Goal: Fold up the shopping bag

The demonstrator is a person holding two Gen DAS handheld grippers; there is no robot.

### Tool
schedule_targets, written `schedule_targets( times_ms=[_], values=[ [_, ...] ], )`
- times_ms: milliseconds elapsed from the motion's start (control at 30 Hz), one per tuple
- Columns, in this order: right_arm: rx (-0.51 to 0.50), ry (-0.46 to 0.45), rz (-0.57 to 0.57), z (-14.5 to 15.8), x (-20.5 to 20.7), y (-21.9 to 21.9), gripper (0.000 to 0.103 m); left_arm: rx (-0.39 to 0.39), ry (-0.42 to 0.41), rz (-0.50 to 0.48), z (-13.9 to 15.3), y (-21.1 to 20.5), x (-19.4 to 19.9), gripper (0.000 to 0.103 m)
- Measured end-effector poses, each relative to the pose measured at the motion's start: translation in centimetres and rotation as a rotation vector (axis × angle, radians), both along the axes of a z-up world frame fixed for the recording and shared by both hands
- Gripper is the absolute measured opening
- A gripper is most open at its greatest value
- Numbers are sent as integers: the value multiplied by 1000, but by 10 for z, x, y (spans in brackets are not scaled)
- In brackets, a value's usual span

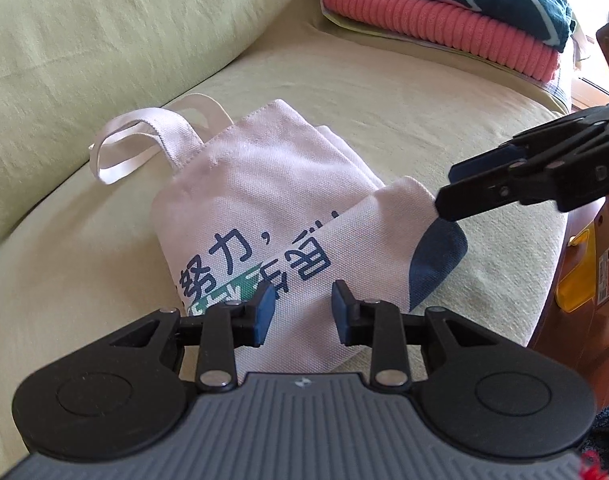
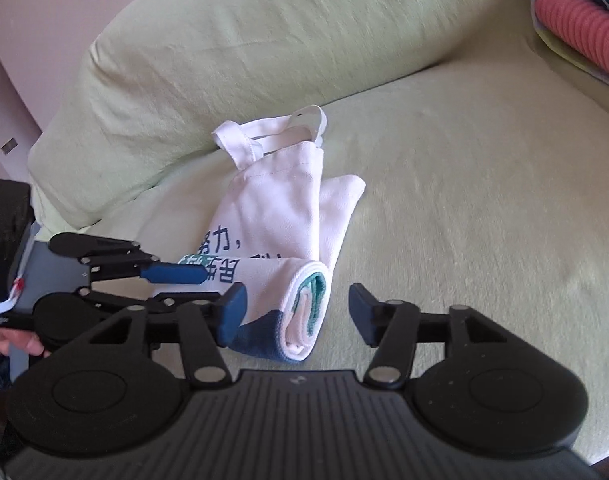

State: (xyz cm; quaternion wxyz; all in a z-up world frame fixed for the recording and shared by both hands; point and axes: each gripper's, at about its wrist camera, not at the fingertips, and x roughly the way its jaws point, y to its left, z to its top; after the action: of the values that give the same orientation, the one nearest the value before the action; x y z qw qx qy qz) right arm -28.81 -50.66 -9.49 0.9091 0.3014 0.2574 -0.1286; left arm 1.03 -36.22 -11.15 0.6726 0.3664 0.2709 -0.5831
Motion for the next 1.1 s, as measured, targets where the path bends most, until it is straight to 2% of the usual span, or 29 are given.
schedule_targets(
  times_ms=[67, 100, 167, 233, 367, 500, 567, 633, 700, 767, 800, 833, 933, 1033, 1100],
  values=[
    [26, 10, 4, -10, 13, -4, 51, -6, -5, 0, -1, 1, -1, 37],
    [25, 12, 20, -13, 17, -3, 36, -5, -14, -8, 0, 2, -2, 37],
    [-89, 25, 82, -17, 24, 5, 35, -2, -37, -29, 2, 3, -4, 37],
    [-182, 18, 148, -15, 24, 10, 35, -3, -104, -71, 7, 4, -10, 37],
    [-359, 35, 282, -10, 28, 19, 35, 12, -130, -99, 5, -2, -10, 37],
    [-336, 56, 338, -10, 40, 6, 35, 28, -110, -95, -2, -11, -5, 35],
    [-273, 63, 335, -10, 42, -3, 35, 33, -87, -92, -3, -15, -3, 35],
    [-256, 80, 322, -7, 43, -1, 37, 49, -80, -103, -3, -18, -1, 35],
    [-284, 86, 307, -2, 40, 7, 41, 52, -71, -114, -3, -19, 1, 35],
    [-412, 72, 321, 4, 26, 23, 48, 54, -56, -115, -3, -19, 4, 35],
    [-497, 64, 347, 4, 19, 32, 59, 54, -55, -120, -3, -19, 4, 35],
    [-625, 61, 388, 4, 9, 46, 67, 54, -54, -125, -3, -19, 5, 35],
    [-999, 88, 530, -11, -9, 81, 67, 55, -46, -135, -3, -20, 6, 35],
    [-1384, 134, 687, -46, -16, 102, 67, 59, -39, -153, -2, -20, 8, 35],
    [-1494, 109, 736, -56, -15, 102, 67, 62, -31, -165, -1, -20, 10, 35]
  ],
)
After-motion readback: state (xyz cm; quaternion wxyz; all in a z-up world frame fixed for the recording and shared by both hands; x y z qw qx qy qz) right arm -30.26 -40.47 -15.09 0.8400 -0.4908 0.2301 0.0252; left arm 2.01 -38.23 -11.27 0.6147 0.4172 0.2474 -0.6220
